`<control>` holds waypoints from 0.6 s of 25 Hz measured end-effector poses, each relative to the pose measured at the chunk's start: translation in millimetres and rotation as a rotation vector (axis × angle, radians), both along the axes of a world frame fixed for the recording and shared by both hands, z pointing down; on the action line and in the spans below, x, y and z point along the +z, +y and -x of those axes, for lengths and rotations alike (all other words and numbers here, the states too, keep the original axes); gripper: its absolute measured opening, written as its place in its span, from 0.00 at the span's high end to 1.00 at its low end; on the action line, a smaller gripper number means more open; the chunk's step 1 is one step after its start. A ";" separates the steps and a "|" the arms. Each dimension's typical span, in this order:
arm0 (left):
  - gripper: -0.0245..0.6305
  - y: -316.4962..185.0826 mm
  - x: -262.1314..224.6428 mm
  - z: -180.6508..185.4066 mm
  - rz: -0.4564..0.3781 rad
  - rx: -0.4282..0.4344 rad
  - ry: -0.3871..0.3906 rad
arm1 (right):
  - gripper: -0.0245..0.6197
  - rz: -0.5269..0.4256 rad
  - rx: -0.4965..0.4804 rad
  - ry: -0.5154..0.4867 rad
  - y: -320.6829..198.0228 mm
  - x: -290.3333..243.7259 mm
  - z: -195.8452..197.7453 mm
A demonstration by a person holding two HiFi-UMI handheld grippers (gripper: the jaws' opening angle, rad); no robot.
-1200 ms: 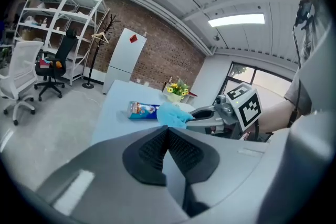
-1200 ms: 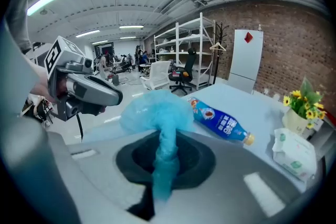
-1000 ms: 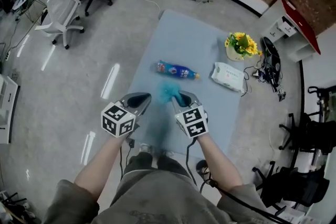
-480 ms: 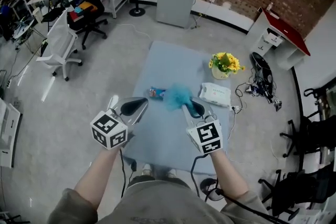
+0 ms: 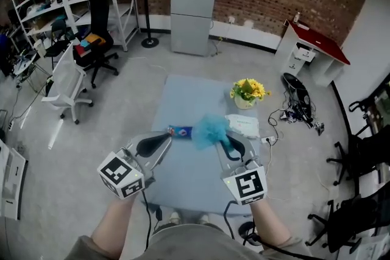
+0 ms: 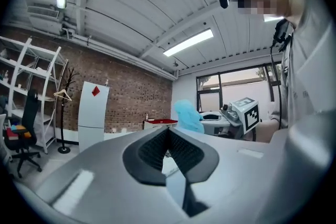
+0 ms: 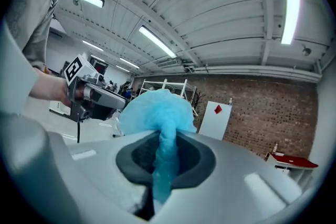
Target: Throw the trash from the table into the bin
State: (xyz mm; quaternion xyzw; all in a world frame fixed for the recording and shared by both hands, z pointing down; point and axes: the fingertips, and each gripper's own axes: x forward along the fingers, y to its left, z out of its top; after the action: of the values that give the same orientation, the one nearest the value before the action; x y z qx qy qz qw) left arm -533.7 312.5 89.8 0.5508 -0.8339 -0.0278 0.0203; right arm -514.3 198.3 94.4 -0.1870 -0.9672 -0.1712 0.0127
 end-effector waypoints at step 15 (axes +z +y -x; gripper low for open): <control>0.96 8.1 -28.6 -38.4 -0.043 0.009 -0.050 | 0.92 0.157 0.040 -0.113 -15.5 -35.9 -59.1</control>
State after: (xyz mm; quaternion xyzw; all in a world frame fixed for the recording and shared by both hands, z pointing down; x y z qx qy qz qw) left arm -495.3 320.6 61.2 0.5555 -0.8308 -0.0320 -0.0125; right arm -455.2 182.8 58.5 -0.1583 -0.9804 -0.1048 -0.0532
